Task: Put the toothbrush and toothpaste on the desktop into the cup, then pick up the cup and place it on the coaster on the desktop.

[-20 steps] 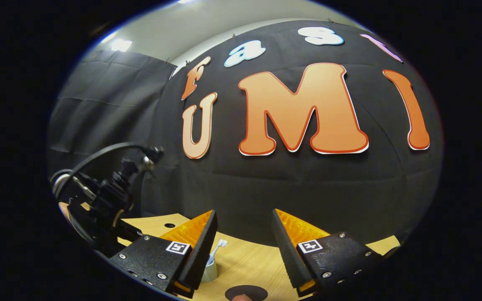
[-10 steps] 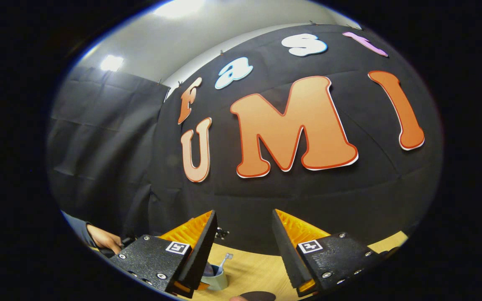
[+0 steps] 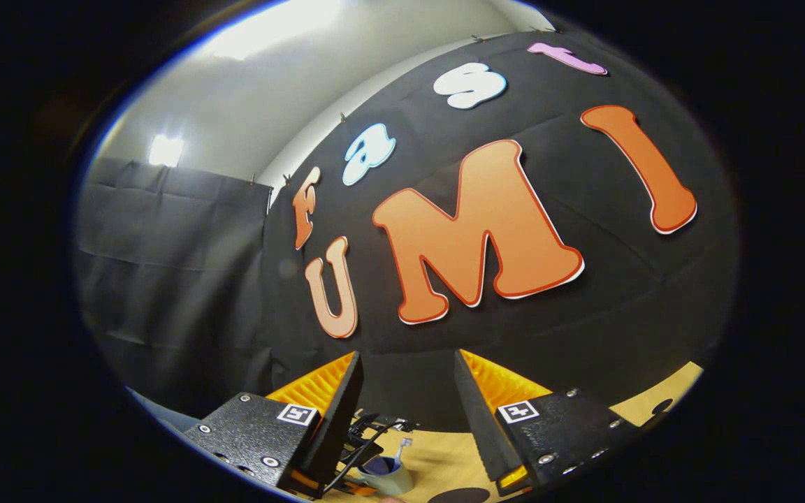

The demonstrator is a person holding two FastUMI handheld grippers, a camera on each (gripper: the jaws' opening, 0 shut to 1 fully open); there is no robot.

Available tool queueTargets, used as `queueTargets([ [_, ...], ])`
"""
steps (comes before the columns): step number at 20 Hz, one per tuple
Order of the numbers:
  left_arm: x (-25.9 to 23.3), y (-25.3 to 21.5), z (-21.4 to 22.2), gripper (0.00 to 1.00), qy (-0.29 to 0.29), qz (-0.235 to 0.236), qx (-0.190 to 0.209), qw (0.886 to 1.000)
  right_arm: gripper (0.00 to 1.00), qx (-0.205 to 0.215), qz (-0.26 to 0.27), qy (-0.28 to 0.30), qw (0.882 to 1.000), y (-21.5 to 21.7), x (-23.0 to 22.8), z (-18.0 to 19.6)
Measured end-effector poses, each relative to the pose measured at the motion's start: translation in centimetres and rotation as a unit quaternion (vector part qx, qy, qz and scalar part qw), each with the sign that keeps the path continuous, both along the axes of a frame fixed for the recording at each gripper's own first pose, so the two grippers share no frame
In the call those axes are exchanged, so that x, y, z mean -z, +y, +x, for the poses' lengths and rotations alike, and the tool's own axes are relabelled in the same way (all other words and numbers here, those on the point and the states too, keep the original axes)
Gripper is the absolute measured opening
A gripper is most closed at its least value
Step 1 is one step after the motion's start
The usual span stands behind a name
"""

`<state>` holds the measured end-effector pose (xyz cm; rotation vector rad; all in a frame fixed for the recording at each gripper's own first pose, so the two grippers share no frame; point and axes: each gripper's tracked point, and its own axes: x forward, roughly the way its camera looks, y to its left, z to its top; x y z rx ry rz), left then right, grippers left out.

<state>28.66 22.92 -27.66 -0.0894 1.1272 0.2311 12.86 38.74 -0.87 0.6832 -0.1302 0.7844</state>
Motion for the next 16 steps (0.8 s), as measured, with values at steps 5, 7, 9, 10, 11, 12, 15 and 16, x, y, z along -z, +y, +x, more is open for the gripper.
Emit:
queueTargets([
  [5, -4.1, 3.0, 3.9, 0.23, -0.029, -0.018, -0.013, 0.999, 0.79, 0.061, -0.05, -0.026, 0.997, -2.5, 0.6, 0.5],
  [7, -5.9, 4.8, 4.0, 0.23, -0.046, -0.026, -0.021, 0.998, 0.79, 0.067, -0.039, -0.029, 0.997, -3.6, 0.0, 0.2],
  [9, -7.3, 5.3, 4.8, 0.23, -0.055, -0.023, -0.021, 0.998, 0.79, 0.071, -0.029, -0.027, 0.997, -4.4, -0.1, 0.1],
  [10, -7.3, 4.9, 5.0, 0.23, -0.06, -0.023, -0.021, 0.998, 0.79, 0.075, -0.028, -0.027, 0.996, -4.6, -0.3, 0.3],
  [11, -8.0, 5.2, 4.9, 0.23, -0.063, -0.023, -0.016, 0.998, 0.79, 0.078, -0.028, -0.028, 0.996, -4.9, -0.2, 0.3],
  [12, -8.3, 5.0, 5.1, 0.23, -0.068, -0.026, -0.012, 0.997, 0.79, 0.082, -0.021, -0.026, 0.996, -5.6, -0.3, 0.0],
  [15, -8.9, 5.5, 6.2, 0.23, -0.081, -0.027, 0.009, 0.996, 0.79, 0.076, 0.004, -0.012, 0.997, -6.2, -1.0, -0.3],
  [16, -9.4, 5.3, 6.4, 0.23, -0.084, -0.032, 0.015, 0.996, 0.79, 0.076, 0.007, -0.011, 0.997, -6.5, -1.2, -0.4],
])
